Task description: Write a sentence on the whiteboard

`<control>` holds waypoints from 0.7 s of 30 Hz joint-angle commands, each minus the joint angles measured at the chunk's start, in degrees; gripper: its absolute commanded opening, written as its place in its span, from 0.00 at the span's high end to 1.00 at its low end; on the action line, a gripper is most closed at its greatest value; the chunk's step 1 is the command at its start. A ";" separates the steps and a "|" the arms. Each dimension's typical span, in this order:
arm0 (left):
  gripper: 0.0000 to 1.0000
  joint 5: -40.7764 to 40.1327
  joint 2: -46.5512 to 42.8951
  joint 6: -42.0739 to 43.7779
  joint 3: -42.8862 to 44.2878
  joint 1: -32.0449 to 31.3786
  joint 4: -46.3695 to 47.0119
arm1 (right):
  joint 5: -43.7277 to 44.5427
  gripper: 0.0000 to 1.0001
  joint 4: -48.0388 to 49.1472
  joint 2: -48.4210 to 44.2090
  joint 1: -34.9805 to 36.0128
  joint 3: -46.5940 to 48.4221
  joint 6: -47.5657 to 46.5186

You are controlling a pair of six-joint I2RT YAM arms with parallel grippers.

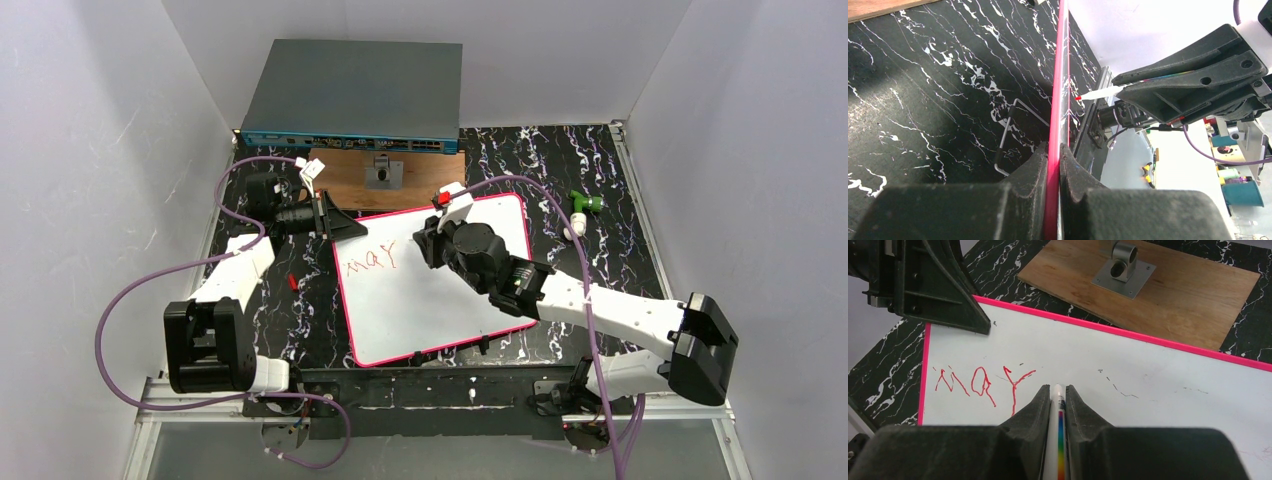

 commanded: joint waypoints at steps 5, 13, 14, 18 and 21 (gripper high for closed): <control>1.00 -9.17 0.23 8.51 1.29 -0.54 0.84 | 0.93 0.99 2.07 0.55 -0.76 2.99 1.90; 1.00 -9.27 0.05 8.67 1.30 -0.55 0.88 | 1.06 0.99 1.37 1.67 -1.74 3.65 2.27; 1.00 -9.28 0.02 8.67 1.27 -0.54 0.89 | 0.98 0.99 1.24 1.78 -1.83 3.69 2.34; 1.00 -9.35 0.02 8.78 1.31 -0.56 0.88 | 0.90 0.99 0.86 1.81 -1.96 3.63 2.53; 1.00 -9.37 -0.07 8.86 1.34 -0.53 0.84 | 1.05 0.99 0.66 1.43 -2.05 3.17 2.71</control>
